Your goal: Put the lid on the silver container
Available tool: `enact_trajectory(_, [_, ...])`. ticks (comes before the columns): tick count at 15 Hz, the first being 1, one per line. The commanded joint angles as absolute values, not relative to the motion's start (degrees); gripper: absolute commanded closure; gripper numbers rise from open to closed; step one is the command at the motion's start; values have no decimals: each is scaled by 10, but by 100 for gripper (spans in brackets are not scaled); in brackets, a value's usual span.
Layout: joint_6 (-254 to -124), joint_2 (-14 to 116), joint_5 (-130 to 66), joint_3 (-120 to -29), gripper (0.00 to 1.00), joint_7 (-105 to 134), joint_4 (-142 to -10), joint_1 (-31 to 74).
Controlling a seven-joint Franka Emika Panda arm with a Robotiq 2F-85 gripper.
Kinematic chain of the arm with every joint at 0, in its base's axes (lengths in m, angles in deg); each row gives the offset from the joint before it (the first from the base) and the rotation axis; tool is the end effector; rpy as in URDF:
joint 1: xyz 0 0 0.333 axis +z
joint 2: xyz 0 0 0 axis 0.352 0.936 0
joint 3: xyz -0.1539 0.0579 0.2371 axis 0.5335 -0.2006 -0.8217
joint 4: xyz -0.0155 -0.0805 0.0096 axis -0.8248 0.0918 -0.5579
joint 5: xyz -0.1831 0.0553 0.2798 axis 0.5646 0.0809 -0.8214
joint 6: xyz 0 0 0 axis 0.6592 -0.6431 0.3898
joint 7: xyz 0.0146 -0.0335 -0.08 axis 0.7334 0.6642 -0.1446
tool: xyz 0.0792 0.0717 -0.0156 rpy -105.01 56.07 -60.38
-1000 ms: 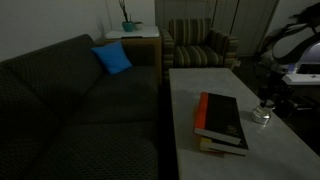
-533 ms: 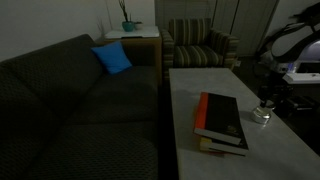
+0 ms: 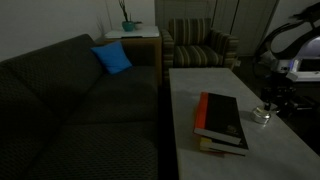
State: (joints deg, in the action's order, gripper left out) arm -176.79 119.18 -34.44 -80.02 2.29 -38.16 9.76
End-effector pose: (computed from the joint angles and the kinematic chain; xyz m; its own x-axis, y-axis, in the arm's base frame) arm 0.6192 -0.1050 -0.0425 0.9616 -0.0348 -0.2723 -0.0538 -0.9966 -0.0625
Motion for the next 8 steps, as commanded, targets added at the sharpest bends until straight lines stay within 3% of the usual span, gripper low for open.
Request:
enact_trajectory(1, [-1772, 1158, -347, -812, 56, 0, -429, 92])
enact_trajectory(8, [-1997, 1045, -340, -794, 56, 55, -621, 109])
